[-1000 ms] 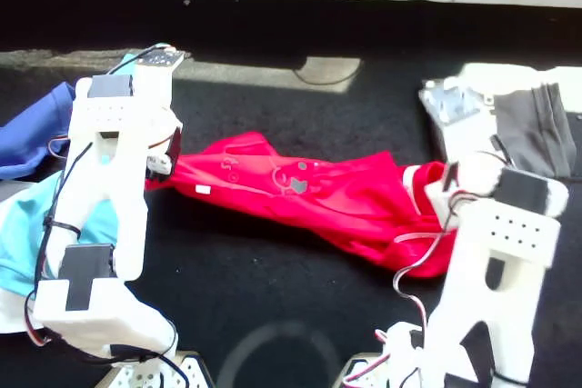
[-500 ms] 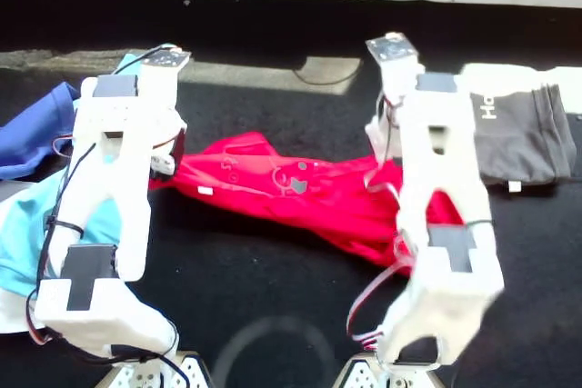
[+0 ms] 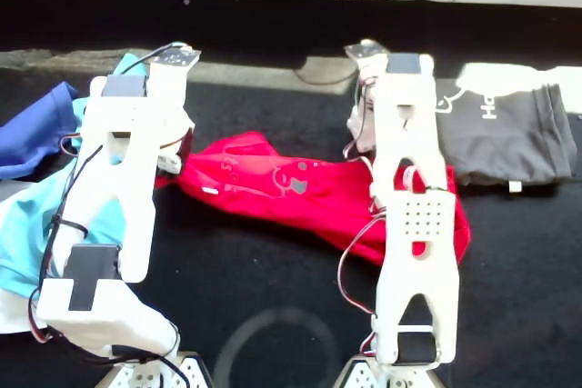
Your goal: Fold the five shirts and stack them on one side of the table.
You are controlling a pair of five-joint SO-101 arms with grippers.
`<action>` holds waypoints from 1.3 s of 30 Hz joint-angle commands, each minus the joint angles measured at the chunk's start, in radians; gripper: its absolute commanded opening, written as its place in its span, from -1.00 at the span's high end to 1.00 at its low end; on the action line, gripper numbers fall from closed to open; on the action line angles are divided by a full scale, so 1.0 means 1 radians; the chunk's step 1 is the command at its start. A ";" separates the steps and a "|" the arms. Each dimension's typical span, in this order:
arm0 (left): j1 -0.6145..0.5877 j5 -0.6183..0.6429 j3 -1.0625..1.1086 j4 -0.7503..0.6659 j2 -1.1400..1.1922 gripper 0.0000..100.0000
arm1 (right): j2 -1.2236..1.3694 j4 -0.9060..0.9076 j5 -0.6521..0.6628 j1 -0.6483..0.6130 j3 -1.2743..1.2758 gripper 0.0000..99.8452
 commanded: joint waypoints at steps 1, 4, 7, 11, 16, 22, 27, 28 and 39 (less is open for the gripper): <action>0.010 0.003 -0.005 -0.009 -0.008 0.98 | 0.008 0.015 -0.003 -0.007 -0.054 0.60; 0.010 0.003 -0.005 -0.009 -0.008 0.98 | 0.008 0.015 -0.005 0.001 -0.062 0.83; 0.015 0.003 -0.007 -0.009 -0.008 0.98 | 0.004 0.015 -0.009 0.021 -0.099 0.97; 0.016 0.003 -0.007 -0.011 -0.008 0.98 | 0.004 0.016 -0.009 0.071 -0.217 0.99; 0.018 0.003 -0.016 -0.011 -0.010 0.98 | 0.002 0.018 -0.009 0.128 -0.390 0.99; 0.027 0.058 -0.039 -0.011 -0.013 0.98 | -0.096 0.019 -0.009 0.150 -0.441 0.99; 0.042 0.095 -0.165 0.000 -0.016 0.98 | -0.340 0.019 -0.008 0.120 -0.344 0.99; 0.050 0.097 -0.197 0.012 -0.016 0.98 | -0.394 0.019 -0.008 0.113 -0.314 0.99; 0.105 0.092 -0.170 0.127 -0.010 0.98 | -0.714 0.016 -0.009 -0.056 0.341 0.99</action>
